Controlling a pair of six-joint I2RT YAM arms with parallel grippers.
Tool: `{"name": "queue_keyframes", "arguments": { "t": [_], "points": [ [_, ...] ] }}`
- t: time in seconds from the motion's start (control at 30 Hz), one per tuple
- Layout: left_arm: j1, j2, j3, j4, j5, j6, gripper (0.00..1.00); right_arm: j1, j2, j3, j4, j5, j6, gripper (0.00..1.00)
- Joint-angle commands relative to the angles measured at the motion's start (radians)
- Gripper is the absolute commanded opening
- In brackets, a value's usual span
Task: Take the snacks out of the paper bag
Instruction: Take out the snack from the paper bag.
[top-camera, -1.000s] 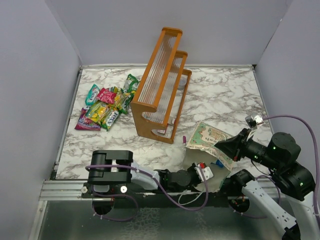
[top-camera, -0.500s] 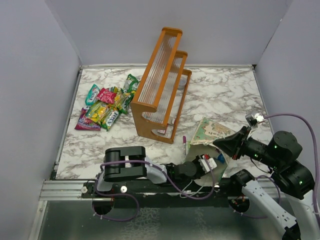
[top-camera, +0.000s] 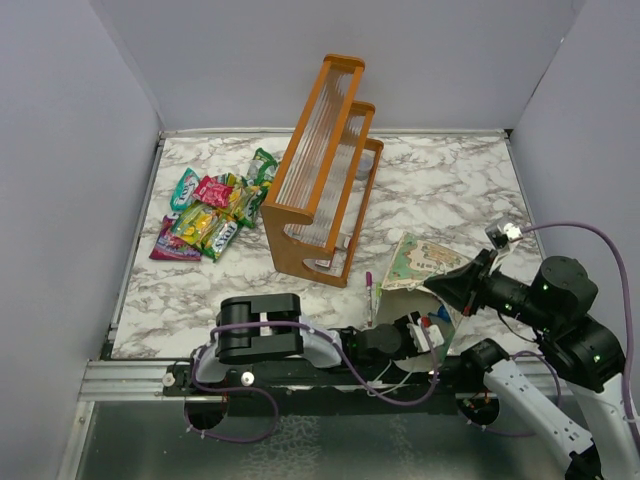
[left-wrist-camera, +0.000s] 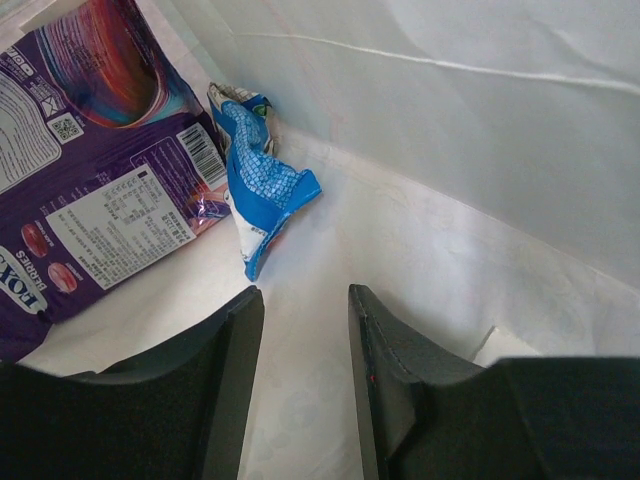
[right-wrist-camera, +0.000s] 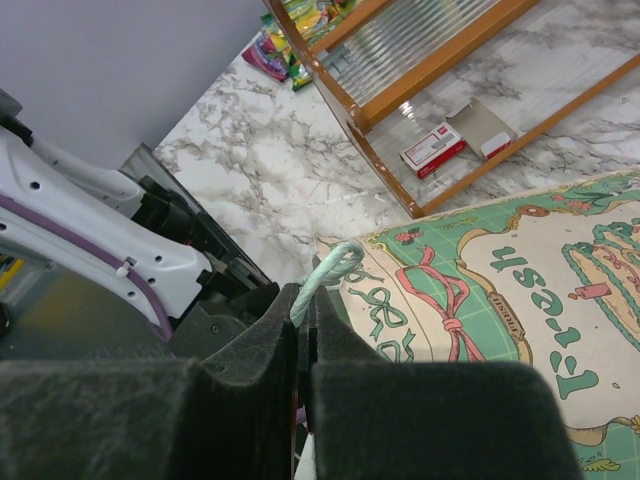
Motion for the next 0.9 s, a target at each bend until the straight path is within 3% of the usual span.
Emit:
{"name": "queue_keyframes", "arguments": {
  "t": [0.0,0.17,0.43,0.87],
  "points": [
    [0.0,-0.071,0.013,-0.058,-0.021,-0.005,0.4,0.004,0.027,0.028,0.024,0.053,-0.016,0.02],
    [0.055,-0.09,-0.005,-0.088,0.025,-0.077,0.39,0.004,0.025,0.032,0.025,0.138,-0.008,0.02],
    [0.144,-0.031,0.063,-0.138,0.095,-0.065,0.39,0.004,-0.02,-0.021,0.028,0.234,0.003,0.02],
    [0.124,-0.222,-0.047,-0.095,0.249,-0.183,0.44,0.004,0.015,-0.026,0.001,0.2,-0.029,0.02]
  ]
}}
